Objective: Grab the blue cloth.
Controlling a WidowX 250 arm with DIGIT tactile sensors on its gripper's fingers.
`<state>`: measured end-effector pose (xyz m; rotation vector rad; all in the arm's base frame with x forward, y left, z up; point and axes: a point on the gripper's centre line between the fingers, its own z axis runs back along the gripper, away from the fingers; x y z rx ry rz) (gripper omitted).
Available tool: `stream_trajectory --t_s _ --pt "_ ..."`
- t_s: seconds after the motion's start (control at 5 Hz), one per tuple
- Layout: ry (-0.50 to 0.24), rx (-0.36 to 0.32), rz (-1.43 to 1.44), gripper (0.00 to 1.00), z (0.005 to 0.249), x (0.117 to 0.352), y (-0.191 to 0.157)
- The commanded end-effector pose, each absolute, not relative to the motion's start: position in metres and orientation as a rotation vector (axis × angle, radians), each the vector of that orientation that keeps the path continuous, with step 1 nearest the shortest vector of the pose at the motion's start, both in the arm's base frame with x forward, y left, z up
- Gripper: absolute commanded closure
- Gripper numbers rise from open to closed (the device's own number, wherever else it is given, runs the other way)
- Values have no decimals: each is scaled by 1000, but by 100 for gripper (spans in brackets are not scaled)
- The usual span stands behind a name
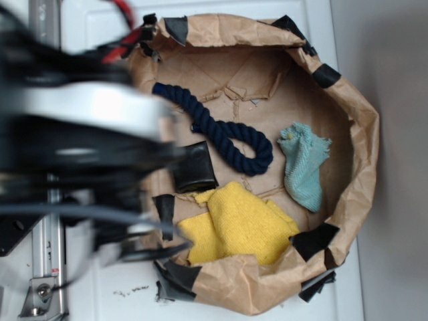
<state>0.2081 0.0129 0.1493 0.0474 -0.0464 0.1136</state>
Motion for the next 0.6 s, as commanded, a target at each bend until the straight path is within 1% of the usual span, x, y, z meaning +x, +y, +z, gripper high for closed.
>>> stream_trajectory --t_s 0.0,0.2,0.4 --pt "-229 34 62 0 118 270 14" --pt "-236 89 59 0 109 291 18" --pt "-261 100 51 0 93 321 25"
